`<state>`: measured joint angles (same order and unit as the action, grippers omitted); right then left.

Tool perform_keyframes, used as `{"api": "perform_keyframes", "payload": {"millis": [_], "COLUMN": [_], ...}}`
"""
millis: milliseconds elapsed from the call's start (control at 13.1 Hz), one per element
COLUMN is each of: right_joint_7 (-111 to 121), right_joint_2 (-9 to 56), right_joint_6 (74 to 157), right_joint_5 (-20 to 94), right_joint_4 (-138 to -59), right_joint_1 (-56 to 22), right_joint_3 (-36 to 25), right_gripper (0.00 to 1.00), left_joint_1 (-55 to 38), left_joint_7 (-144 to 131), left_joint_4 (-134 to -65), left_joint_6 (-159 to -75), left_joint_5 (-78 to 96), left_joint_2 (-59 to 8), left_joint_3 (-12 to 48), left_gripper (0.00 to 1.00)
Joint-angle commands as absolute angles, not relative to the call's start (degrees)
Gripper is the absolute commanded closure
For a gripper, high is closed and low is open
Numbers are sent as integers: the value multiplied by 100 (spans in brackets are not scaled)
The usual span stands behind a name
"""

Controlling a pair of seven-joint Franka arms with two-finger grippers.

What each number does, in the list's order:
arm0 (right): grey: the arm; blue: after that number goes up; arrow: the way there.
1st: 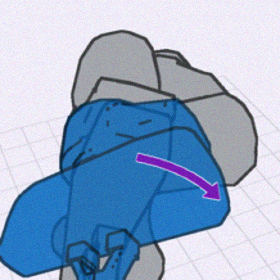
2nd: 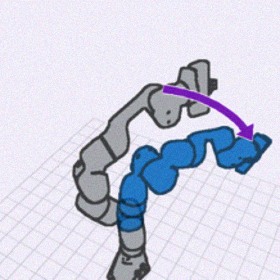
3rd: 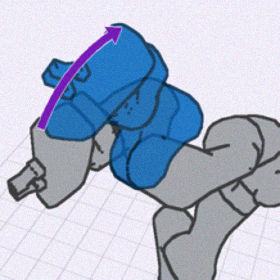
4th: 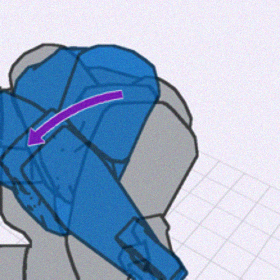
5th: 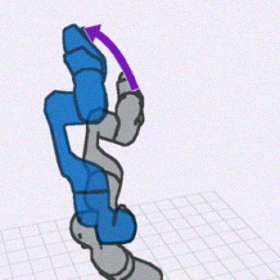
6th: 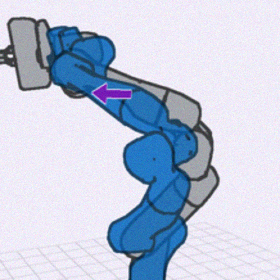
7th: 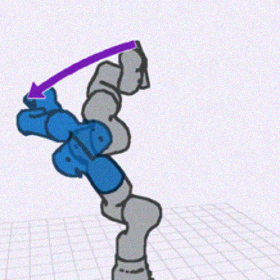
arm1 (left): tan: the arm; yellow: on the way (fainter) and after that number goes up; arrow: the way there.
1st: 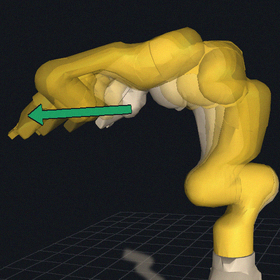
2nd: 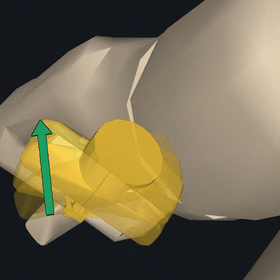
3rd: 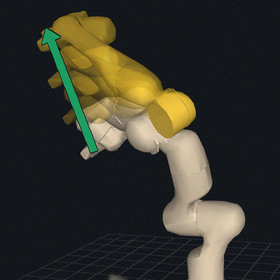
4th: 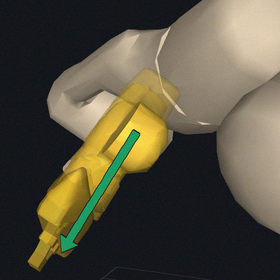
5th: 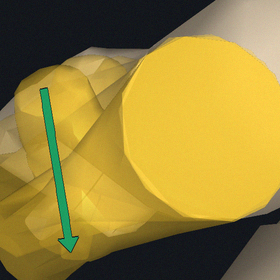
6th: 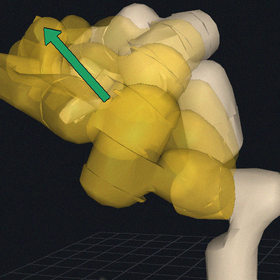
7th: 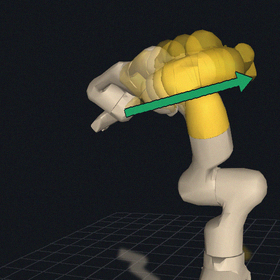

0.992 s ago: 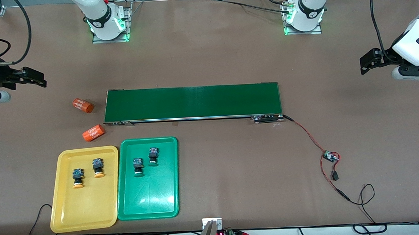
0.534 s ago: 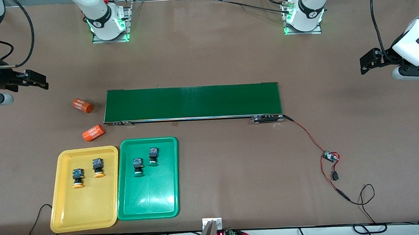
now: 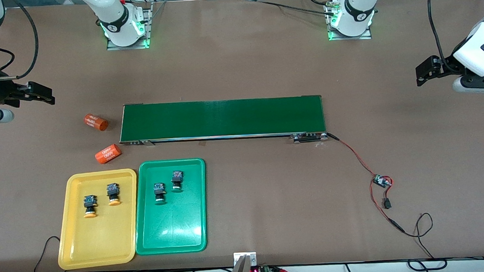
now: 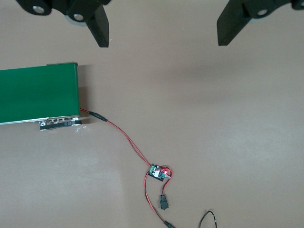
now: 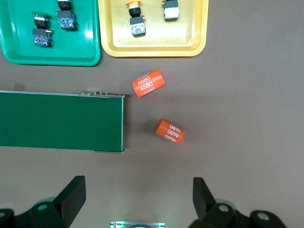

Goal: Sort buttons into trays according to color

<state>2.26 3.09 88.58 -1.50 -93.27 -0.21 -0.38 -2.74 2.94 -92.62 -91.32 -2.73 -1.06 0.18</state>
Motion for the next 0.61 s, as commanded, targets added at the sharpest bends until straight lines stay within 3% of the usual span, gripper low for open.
{"api": "perform_keyframes", "payload": {"millis": [0,534], "right_joint_7": [229,229], "right_joint_2": [369,422], "right_joint_6": [8824,8842], "right_joint_5": [-80,-53], "right_joint_4": [-9185,-9149], "right_joint_1": [-70,-176], "right_joint_3": [-62,53], "right_gripper": [0,0], "left_joint_1": [-237,-237], "left_joint_7": [413,413], "left_joint_4": [-9193,-9193], "left_joint_6": [-9044,-9044], "left_joint_5": [-352,-352], "left_joint_2": [-88,-88], "left_joint_3": [35,35], "left_gripper": [0,0]}}
